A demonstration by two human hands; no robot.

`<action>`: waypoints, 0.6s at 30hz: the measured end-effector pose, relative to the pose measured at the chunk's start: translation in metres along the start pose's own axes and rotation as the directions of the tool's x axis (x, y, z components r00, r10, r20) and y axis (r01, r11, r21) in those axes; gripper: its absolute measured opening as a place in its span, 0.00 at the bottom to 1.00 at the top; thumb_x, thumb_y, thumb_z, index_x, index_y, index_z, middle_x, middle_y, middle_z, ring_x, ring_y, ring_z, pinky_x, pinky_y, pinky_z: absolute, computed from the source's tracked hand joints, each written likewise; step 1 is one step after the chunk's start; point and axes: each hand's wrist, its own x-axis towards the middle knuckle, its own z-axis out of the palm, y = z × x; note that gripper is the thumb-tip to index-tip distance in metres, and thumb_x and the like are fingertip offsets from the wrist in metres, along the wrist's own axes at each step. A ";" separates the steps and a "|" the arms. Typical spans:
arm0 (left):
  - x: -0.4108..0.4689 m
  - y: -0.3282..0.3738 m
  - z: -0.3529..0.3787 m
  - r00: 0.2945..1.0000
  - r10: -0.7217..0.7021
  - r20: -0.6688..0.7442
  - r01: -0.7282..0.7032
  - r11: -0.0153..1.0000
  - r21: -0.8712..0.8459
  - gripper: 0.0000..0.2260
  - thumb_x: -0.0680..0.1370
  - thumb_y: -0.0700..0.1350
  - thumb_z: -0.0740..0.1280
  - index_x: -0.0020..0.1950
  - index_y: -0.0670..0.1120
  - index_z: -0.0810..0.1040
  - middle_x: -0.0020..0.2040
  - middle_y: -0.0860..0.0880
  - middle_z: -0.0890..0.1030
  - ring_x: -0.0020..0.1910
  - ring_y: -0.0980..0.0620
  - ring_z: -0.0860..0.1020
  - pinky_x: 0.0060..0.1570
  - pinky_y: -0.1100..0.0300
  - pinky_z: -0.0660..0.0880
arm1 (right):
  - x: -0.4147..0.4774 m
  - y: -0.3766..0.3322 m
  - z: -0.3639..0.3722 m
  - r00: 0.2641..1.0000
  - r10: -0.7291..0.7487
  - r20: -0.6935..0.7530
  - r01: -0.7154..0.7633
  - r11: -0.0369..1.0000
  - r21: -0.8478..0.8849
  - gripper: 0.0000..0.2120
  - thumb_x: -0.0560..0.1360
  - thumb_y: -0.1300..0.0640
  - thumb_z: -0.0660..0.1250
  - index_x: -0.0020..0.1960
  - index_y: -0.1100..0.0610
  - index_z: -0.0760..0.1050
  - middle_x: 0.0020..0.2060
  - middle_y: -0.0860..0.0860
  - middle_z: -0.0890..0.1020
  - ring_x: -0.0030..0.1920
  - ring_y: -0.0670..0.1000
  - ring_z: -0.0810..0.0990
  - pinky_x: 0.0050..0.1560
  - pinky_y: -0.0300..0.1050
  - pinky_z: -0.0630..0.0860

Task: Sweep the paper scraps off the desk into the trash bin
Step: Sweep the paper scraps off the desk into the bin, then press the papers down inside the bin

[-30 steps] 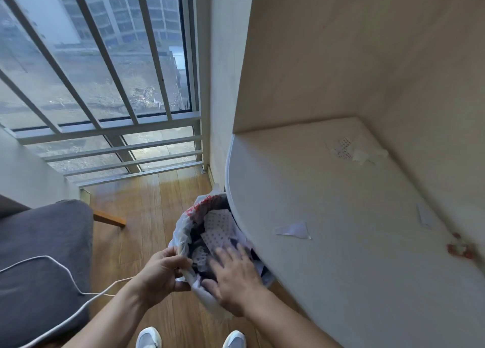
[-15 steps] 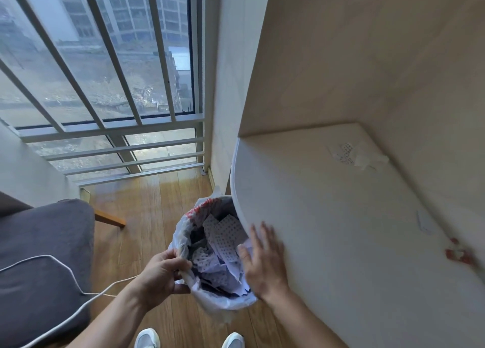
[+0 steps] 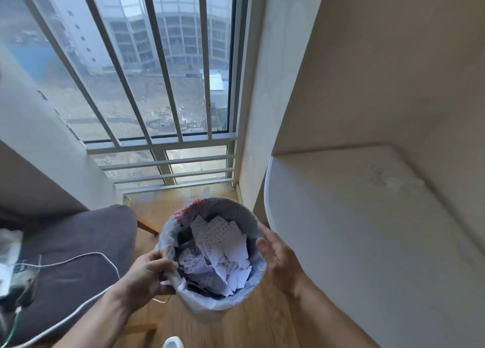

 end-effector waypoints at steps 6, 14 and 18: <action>-0.052 0.051 -0.027 0.990 0.138 -0.005 -0.138 0.990 -0.035 0.20 0.64 0.31 0.68 0.56 0.37 0.75 0.49 0.32 0.79 0.37 0.38 0.81 0.38 0.39 0.80 | 0.008 -0.046 -0.022 0.991 -0.023 -0.131 0.040 0.991 0.128 0.24 0.80 0.43 0.55 0.74 0.49 0.63 0.71 0.45 0.69 0.70 0.42 0.67 0.58 0.25 0.64; -0.075 0.132 0.032 0.948 0.241 0.208 -0.234 0.971 -0.056 0.21 0.65 0.34 0.73 0.56 0.39 0.75 0.54 0.32 0.76 0.47 0.33 0.78 0.42 0.38 0.81 | 0.004 -0.118 -0.056 0.947 -0.164 -0.276 0.204 0.971 0.125 0.24 0.80 0.42 0.55 0.73 0.49 0.66 0.70 0.46 0.73 0.68 0.42 0.71 0.65 0.35 0.65; -0.074 0.161 0.081 0.924 0.245 0.294 -0.254 0.967 -0.006 0.26 0.67 0.34 0.71 0.64 0.34 0.72 0.60 0.29 0.76 0.52 0.32 0.78 0.44 0.39 0.80 | -0.006 -0.135 -0.092 0.899 -0.146 -0.413 0.225 0.963 0.147 0.21 0.81 0.46 0.55 0.72 0.50 0.68 0.66 0.45 0.75 0.58 0.31 0.73 0.54 0.22 0.68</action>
